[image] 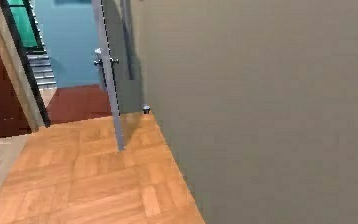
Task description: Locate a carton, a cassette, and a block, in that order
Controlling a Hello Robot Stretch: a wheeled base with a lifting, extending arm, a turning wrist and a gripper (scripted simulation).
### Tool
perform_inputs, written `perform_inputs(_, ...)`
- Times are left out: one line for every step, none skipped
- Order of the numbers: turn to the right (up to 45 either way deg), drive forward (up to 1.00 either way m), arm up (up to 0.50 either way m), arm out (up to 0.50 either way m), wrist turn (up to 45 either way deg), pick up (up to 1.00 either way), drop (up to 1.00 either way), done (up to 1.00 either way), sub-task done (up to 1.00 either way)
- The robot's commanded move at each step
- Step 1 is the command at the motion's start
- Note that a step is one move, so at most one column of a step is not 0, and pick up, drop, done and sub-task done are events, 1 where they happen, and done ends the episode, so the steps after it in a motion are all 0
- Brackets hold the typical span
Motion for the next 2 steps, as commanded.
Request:
perform_inputs(-27.0, 0.0, 0.0, 0.0, 0.0, 0.0, 0.0, 0.0, 0.0)
perform_inputs(0.0, 0.8, 0.0, 0.0, 0.0, 0.0, 0.0, 0.0, 0.0)
